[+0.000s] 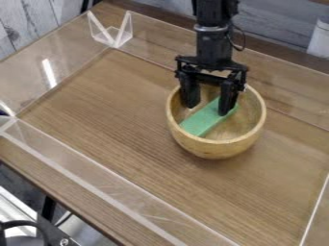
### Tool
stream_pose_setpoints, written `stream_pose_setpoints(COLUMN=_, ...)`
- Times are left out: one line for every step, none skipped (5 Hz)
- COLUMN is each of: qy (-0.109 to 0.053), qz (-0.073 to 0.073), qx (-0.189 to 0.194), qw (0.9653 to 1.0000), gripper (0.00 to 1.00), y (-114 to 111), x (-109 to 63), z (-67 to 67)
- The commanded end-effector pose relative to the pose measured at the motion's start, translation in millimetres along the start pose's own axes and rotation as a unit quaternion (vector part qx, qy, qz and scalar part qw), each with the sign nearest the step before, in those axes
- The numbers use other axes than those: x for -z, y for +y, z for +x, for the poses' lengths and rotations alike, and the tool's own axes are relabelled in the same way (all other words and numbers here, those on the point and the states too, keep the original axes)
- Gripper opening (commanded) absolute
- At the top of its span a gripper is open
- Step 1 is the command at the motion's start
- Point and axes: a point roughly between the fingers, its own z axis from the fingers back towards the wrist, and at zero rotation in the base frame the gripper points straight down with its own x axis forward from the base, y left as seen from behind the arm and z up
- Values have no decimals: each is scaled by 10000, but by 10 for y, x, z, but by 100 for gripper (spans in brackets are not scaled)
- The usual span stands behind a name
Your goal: Put the green block in the brown bowl
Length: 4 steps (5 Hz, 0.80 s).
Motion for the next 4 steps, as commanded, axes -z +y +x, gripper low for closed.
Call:
stream_pose_setpoints(qy=-730, qz=-27, qx=136, qw=9972, gripper=100, y=-33, x=-510, z=26)
stream_pose_setpoints(qy=-1189, qz=-118, qx=209, qw=9926, gripper=100, y=-35, x=-897, z=-72)
stream_pose_setpoints(qy=-1406, qz=-130, qx=201, qw=9898, gripper=100, y=52, x=-1182, z=-177)
stream_pose_setpoints(qy=-1563, qz=-7, qx=76, qw=9877, gripper=100, y=270, x=-1445, z=-312)
